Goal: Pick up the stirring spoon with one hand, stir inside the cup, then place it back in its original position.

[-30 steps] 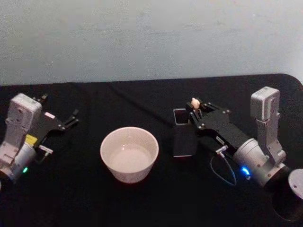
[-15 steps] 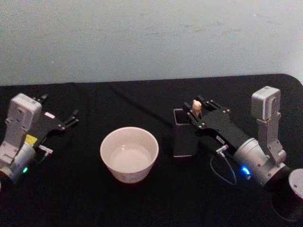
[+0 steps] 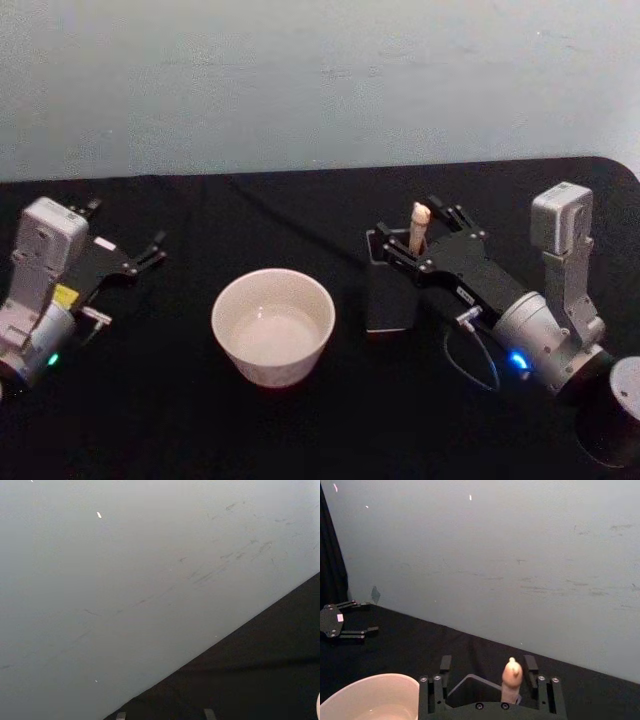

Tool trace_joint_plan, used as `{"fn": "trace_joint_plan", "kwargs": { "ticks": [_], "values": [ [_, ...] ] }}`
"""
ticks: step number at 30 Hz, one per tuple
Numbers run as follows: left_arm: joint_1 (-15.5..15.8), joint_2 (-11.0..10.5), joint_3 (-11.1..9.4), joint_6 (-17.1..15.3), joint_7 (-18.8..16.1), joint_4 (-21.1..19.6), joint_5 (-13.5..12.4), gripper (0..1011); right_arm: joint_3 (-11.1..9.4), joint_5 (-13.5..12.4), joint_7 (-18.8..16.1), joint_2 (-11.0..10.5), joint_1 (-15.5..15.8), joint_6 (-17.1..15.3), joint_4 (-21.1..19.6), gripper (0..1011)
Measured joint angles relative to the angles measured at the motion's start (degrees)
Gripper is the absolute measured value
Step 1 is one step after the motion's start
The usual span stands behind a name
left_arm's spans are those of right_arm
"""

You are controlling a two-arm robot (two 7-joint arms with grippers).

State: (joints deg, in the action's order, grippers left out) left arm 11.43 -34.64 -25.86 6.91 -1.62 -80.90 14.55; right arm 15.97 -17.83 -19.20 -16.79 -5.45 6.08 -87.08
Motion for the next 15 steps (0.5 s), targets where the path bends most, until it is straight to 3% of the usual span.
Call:
{"fn": "trace_joint_plan", "kwargs": {
  "ticks": [5, 15],
  "values": [
    [0.0, 0.0, 0.0, 0.0, 0.0, 0.0, 0.0, 1001, 0.0, 0.0, 0.0, 0.0, 0.0, 0.0, 0.0, 1002],
    [0.0, 0.0, 0.0, 0.0, 0.0, 0.0, 0.0, 1001, -1.0, -1.4, -1.0, 0.1, -0.2, 1.5, -1.2, 1002]
  ]
}}
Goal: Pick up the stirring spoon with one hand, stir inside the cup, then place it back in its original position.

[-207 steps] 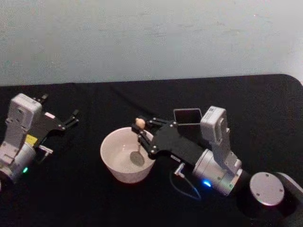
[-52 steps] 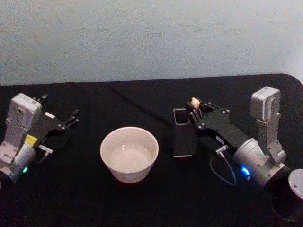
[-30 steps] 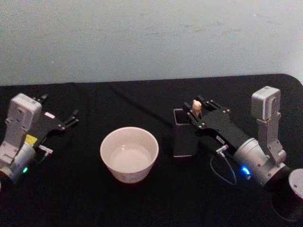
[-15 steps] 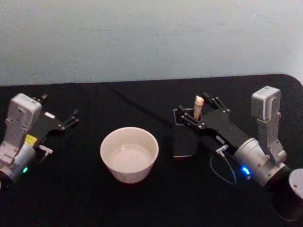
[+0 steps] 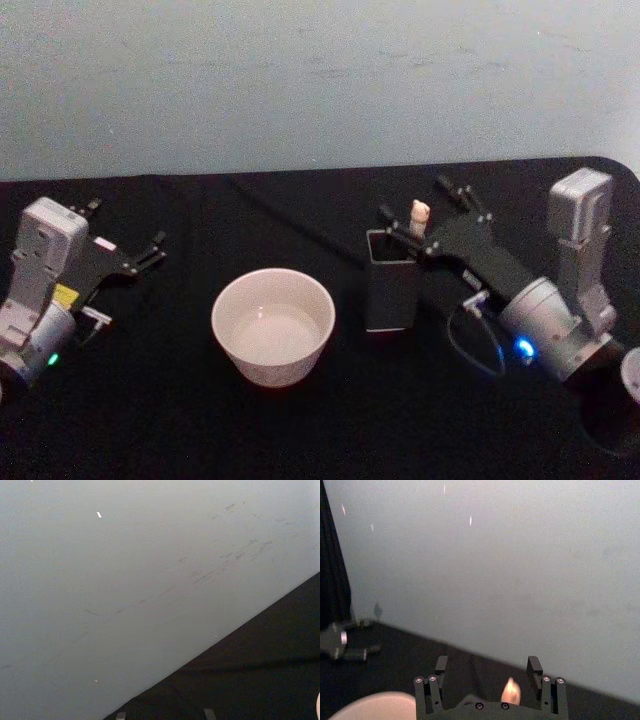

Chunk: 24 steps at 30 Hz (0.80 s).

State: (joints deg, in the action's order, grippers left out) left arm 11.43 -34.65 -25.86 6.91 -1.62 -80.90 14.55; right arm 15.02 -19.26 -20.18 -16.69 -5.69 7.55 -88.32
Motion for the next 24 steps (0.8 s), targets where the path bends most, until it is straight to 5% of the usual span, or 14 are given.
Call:
{"fn": "trace_joint_plan", "kwargs": {
  "ticks": [7, 16, 24],
  "values": [
    [0.0, 0.0, 0.0, 0.0, 0.0, 0.0, 0.0, 1001, -3.8, -1.1, 2.2, 0.4, -1.0, 2.6, -2.8, 1002],
    [0.0, 0.0, 0.0, 0.0, 0.0, 0.0, 0.0, 1001, -5.5, 8.2, 10.0, 0.8, -2.3, 0.5, 2.3, 1002],
    [0.0, 0.0, 0.0, 0.0, 0.0, 0.0, 0.0, 1001, -4.7, 12.1, 11.2, 1.5, -2.0, -2.5, 7.0, 1002]
  ]
}}
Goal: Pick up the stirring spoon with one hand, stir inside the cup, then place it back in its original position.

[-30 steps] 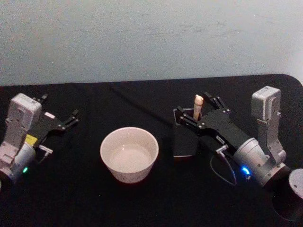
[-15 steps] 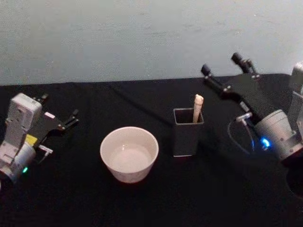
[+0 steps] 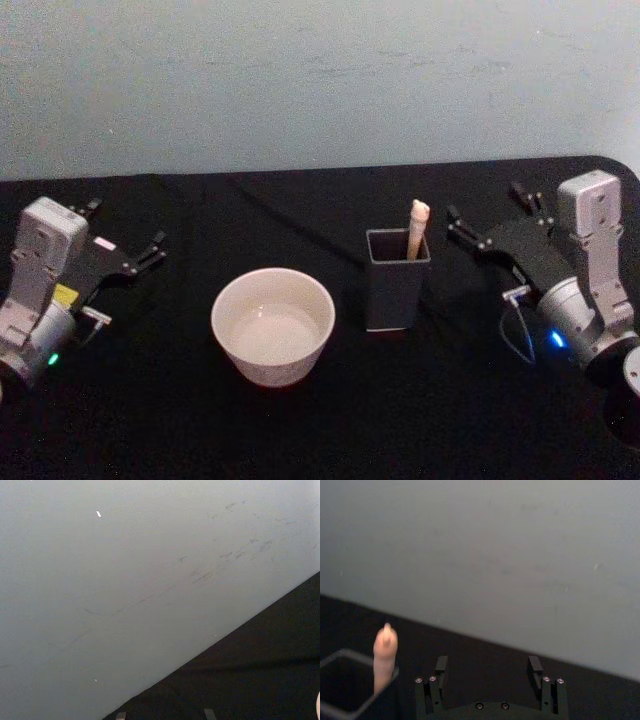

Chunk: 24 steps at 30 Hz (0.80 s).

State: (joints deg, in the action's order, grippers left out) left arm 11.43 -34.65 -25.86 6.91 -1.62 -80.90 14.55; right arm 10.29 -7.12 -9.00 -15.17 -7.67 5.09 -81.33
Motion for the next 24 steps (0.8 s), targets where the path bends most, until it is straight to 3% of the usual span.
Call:
{"fn": "trace_joint_plan", "kwargs": {
  "ticks": [7, 24],
  "values": [
    [0.0, 0.0, 0.0, 0.0, 0.0, 0.0, 0.0, 1001, 0.4, 1.9, -0.4, 0.9, 0.1, -1.5, 2.4, 1002],
    [0.0, 0.0, 0.0, 0.0, 0.0, 0.0, 0.0, 1001, 0.3, 1.8, -0.4, 0.8, 0.1, -1.5, 2.2, 1002]
  ]
}}
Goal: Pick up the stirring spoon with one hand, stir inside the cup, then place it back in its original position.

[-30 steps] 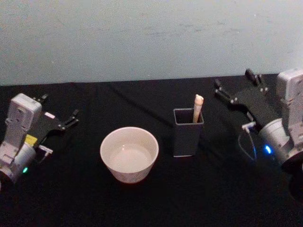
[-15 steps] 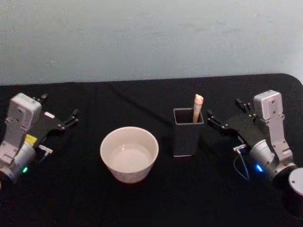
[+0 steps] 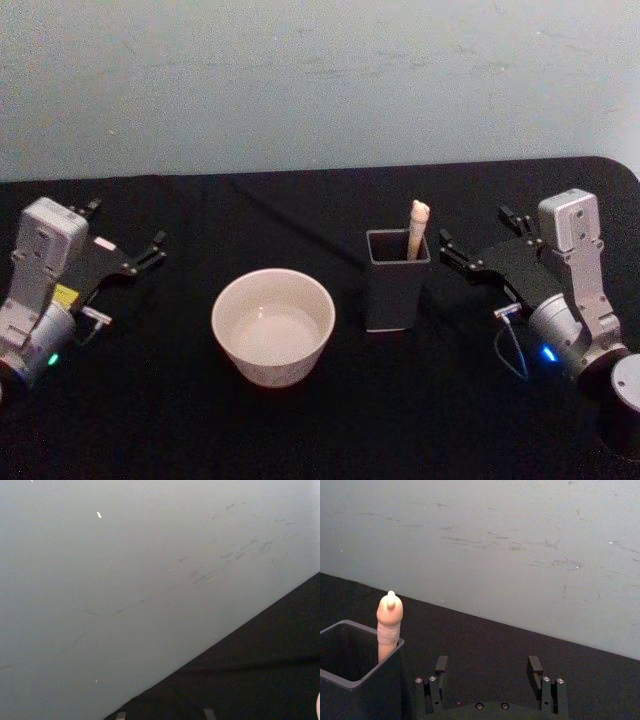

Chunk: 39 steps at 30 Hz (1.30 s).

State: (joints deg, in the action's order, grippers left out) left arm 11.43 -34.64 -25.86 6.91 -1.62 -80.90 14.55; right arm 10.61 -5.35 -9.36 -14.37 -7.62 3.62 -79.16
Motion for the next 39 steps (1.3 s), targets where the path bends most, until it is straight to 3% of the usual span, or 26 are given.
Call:
{"fn": "trace_joint_plan", "kwargs": {
  "ticks": [39],
  "values": [
    [0.0, 0.0, 0.0, 0.0, 0.0, 0.0, 0.0, 1001, -0.1, -0.2, 0.0, -0.1, 0.0, 0.1, -0.2, 1002]
  ]
}}
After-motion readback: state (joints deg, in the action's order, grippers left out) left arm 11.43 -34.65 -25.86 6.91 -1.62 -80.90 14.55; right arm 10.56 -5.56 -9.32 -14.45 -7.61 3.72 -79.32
